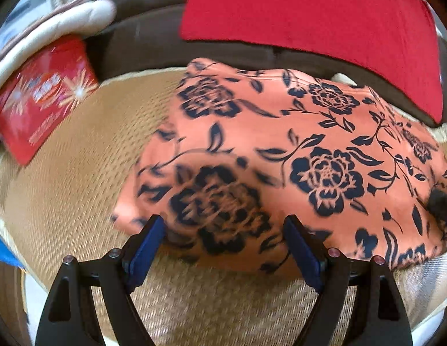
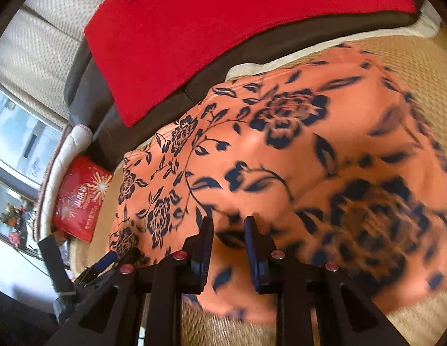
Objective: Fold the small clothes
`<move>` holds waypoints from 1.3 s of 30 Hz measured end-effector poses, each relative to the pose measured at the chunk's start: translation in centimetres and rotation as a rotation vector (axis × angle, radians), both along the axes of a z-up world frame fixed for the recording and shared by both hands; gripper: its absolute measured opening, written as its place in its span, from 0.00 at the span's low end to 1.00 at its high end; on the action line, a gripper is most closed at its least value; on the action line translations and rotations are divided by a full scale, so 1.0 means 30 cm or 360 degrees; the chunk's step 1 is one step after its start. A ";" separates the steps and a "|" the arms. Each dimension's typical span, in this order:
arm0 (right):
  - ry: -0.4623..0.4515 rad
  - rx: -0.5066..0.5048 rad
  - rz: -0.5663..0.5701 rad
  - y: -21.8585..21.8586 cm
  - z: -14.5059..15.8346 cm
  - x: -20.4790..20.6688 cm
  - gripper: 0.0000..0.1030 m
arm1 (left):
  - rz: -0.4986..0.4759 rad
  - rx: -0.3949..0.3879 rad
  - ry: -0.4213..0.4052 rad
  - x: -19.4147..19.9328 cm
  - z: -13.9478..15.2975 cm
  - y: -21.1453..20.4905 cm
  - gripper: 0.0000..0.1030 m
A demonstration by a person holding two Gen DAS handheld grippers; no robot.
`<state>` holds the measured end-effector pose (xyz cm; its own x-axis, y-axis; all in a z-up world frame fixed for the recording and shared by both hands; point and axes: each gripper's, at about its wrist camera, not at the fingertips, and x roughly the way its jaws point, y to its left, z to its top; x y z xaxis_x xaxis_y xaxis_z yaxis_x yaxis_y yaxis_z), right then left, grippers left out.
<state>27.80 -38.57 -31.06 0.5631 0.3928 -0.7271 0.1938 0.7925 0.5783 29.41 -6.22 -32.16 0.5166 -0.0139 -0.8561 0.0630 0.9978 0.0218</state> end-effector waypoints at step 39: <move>-0.0188 0.0277 -0.0841 -0.169 -0.074 -0.227 0.16 | 0.0422 -0.1203 0.0060 0.075 -0.121 0.327 0.09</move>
